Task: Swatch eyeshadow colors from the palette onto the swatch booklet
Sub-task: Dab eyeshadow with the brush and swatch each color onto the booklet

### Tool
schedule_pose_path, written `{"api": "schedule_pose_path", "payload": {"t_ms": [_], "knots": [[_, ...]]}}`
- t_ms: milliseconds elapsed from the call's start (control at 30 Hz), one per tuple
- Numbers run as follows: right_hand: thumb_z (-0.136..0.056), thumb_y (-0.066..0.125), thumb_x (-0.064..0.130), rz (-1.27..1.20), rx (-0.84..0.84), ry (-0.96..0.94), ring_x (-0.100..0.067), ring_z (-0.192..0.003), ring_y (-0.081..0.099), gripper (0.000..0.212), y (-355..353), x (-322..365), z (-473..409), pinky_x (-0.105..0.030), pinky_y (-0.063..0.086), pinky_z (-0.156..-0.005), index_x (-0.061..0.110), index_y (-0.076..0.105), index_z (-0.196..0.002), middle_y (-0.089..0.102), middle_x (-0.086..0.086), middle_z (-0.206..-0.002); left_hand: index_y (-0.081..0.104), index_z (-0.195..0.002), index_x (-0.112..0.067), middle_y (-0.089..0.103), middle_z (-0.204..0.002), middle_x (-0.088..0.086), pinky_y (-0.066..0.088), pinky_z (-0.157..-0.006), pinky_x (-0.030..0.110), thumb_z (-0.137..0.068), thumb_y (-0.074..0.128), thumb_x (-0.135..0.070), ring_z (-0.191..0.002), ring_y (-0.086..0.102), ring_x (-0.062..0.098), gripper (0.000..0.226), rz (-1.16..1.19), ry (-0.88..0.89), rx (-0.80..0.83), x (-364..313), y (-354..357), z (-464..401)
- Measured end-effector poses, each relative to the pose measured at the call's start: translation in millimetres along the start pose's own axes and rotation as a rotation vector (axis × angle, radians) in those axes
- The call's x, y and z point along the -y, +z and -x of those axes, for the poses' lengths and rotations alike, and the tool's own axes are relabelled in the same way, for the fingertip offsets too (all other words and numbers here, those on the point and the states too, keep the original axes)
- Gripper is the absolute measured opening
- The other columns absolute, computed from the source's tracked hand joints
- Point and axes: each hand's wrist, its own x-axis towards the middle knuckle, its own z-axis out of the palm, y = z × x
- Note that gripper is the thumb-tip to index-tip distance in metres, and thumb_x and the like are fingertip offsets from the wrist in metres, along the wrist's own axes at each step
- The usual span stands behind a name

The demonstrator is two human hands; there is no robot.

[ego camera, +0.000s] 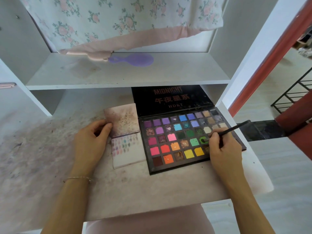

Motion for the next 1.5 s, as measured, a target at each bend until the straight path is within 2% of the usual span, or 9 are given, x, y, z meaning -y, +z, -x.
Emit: {"api": "schedule_pose_path", "payload": {"t_ms": [433,533,700,800,967,1067,1200,1333,1500], "knots": [[-0.092,0.044,0.013,0.009,-0.011,0.02,-0.01,-0.059,0.053,0.024,0.9,1.7,-1.0,-0.014,0.042,-0.048,0.02,0.048,-0.069,0.055,-0.007,-0.064,0.068,-0.1,-0.011,0.065,-0.088,-0.002,0.042,-0.075,0.026,-0.088,0.057,-0.017,-0.08,0.059,0.015,0.018,0.001,-0.002,-0.004,-0.6,0.7,0.5],[-0.092,0.044,0.013,0.018,-0.01,0.016,-0.004,-0.054,0.051,0.027,0.9,2.0,-0.9,-0.013,0.042,-0.046,0.022,0.047,-0.067,0.052,-0.004,-0.059,0.069,-0.095,-0.012,0.066,-0.083,-0.001,0.043,-0.073,0.026,-0.087,0.058,-0.017,-0.076,0.06,0.015,0.014,0.013,-0.002,-0.007,1.3,0.9,-0.2],[-0.092,0.043,0.008,-0.055,-0.041,-0.031,0.004,-0.057,0.054,0.031,2.9,10.7,2.5,-0.006,0.041,-0.047,0.028,0.046,-0.069,0.051,0.004,-0.057,0.068,-0.09,-0.018,0.06,-0.075,-0.013,0.039,-0.066,0.015,-0.087,0.058,-0.017,-0.073,0.055,-0.002,0.01,0.018,0.005,-0.005,1.7,0.4,-0.4],[-0.092,0.045,0.007,-0.131,-0.011,-0.052,0.003,-0.062,0.057,0.03,9.7,19.3,8.1,-0.008,0.044,-0.047,0.032,0.047,-0.076,0.054,0.009,-0.063,0.067,-0.089,-0.021,0.059,-0.074,-0.017,0.037,-0.064,0.013,-0.087,0.058,-0.018,-0.072,0.054,-0.004,0.009,0.017,0.0,-0.007,-0.2,-0.2,0.8],[-0.091,0.048,0.008,-0.215,0.112,-0.152,-0.001,-0.056,0.053,0.029,36.9,43.9,21.6,-0.007,0.038,-0.047,0.034,0.048,-0.078,0.058,0.014,-0.066,0.068,-0.097,-0.016,0.064,-0.084,-0.007,0.039,-0.067,0.011,-0.088,0.057,-0.017,-0.076,0.056,-0.001,0.014,0.031,-0.015,0.022,-3.1,-1.8,1.2],[-0.089,0.049,0.017,-0.219,0.194,-0.207,-0.006,-0.054,0.05,0.021,59.5,58.3,29.9,-0.009,0.037,-0.049,0.035,0.049,-0.077,0.051,0.01,-0.056,0.068,-0.099,-0.013,0.066,-0.09,-0.004,0.04,-0.07,0.011,-0.088,0.057,-0.017,-0.08,0.059,0.009,0.016,0.029,-0.012,0.019,-3.1,-1.9,0.7],[-0.086,0.048,0.025,-0.177,0.287,-0.252,-0.009,-0.06,0.052,0.018,84.5,71.3,37.1,-0.011,0.037,-0.056,0.038,0.047,-0.074,0.05,0.013,-0.059,0.068,-0.103,-0.017,0.065,-0.091,-0.009,0.038,-0.069,0.008,-0.088,0.057,-0.02,-0.08,0.057,0.006,0.019,-0.016,-0.011,0.003,-0.4,-1.8,0.4],[-0.085,0.047,0.024,-0.136,0.357,-0.304,-0.006,-0.066,0.053,0.007,96.6,73.0,38.3,-0.012,0.04,-0.056,0.028,0.051,-0.081,0.052,0.015,-0.069,0.068,-0.103,-0.017,0.064,-0.09,-0.011,0.037,-0.067,0.001,-0.088,0.058,-0.021,-0.078,0.056,0.001,0.019,-0.007,-0.011,-0.002,3.2,-0.2,-1.3],[-0.085,0.049,0.021,-0.054,0.355,-0.375,-0.001,-0.069,0.053,0.011,98.3,70.5,38.9,-0.01,0.043,-0.064,0.015,0.059,-0.086,0.056,0.008,-0.075,0.069,-0.101,-0.018,0.065,-0.09,-0.012,0.046,-0.074,0.017,-0.087,0.059,-0.02,-0.082,0.061,0.006,0.018,0.017,0.001,-0.012,4.9,1.0,-1.9]]}}
